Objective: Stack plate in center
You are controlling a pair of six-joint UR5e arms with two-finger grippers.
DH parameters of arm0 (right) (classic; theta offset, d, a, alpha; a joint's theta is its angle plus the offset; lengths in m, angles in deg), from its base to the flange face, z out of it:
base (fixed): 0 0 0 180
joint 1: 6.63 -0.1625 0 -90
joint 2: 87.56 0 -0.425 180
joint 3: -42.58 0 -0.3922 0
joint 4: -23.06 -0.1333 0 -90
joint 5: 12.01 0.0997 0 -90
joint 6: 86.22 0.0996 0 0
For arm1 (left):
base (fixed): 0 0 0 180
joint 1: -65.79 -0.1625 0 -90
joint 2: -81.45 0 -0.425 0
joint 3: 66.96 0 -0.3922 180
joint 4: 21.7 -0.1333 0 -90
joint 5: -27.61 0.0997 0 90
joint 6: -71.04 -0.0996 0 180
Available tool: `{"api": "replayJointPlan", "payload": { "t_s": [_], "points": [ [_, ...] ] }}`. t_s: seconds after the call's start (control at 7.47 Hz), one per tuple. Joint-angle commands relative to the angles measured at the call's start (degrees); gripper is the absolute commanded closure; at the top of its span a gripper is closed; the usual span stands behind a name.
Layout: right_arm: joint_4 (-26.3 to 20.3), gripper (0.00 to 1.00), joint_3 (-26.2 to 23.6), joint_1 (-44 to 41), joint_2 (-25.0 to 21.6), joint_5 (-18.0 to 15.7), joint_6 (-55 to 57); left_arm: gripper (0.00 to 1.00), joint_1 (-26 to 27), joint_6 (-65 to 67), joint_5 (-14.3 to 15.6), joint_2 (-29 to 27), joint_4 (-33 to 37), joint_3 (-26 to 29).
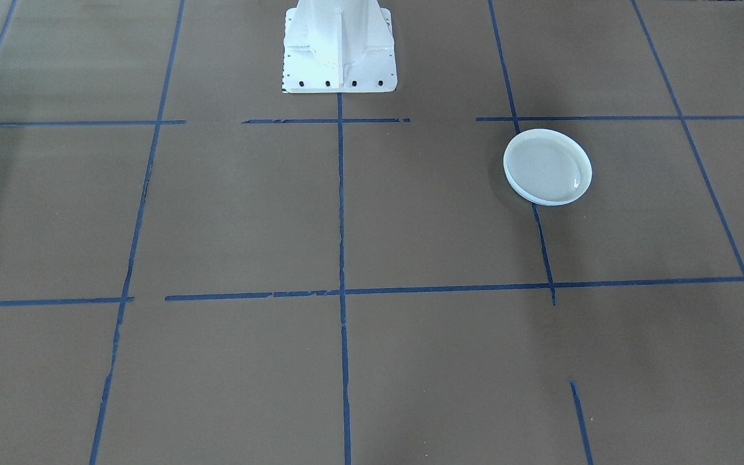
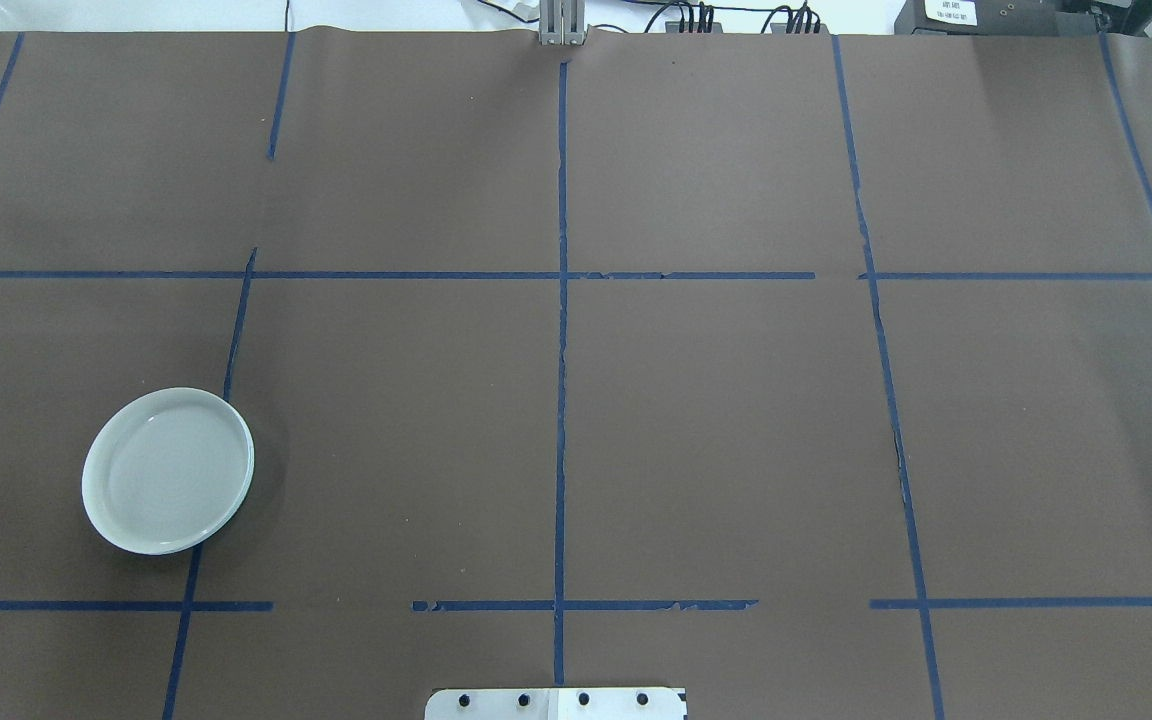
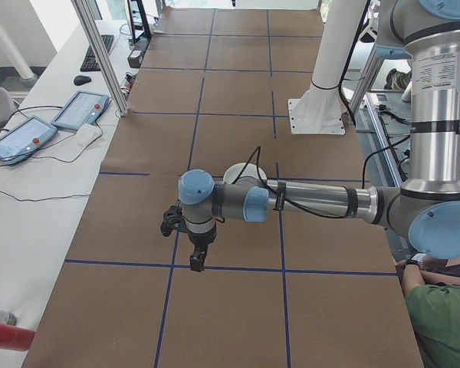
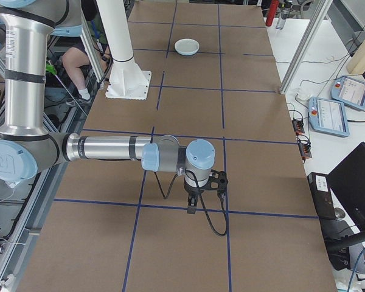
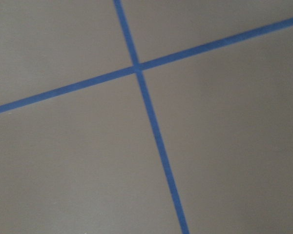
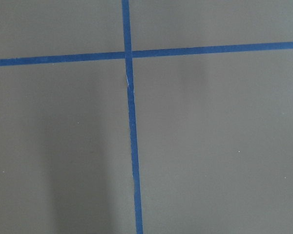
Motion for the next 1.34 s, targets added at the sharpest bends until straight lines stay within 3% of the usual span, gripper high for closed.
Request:
{"api": "replayJointPlan", "payload": {
  "t_s": [0.0, 0.13, 1.2],
  "points": [
    [0.0, 0.0, 0.0, 0.01, 0.0, 0.0, 0.0, 0.0, 4.63, -1.01, -5.53, 0.32, -3.5, 0.75],
    [0.0, 0.0, 0.0, 0.01, 0.0, 0.0, 0.0, 0.0, 4.63, -0.75, -6.72, 0.59, -3.15, 0.58],
    [0.0, 0.0, 0.0, 0.01, 0.0, 0.0, 0.0, 0.0, 4.54, -0.93, -6.11, 0.51, -2.88, 0.05]
  ]
}}
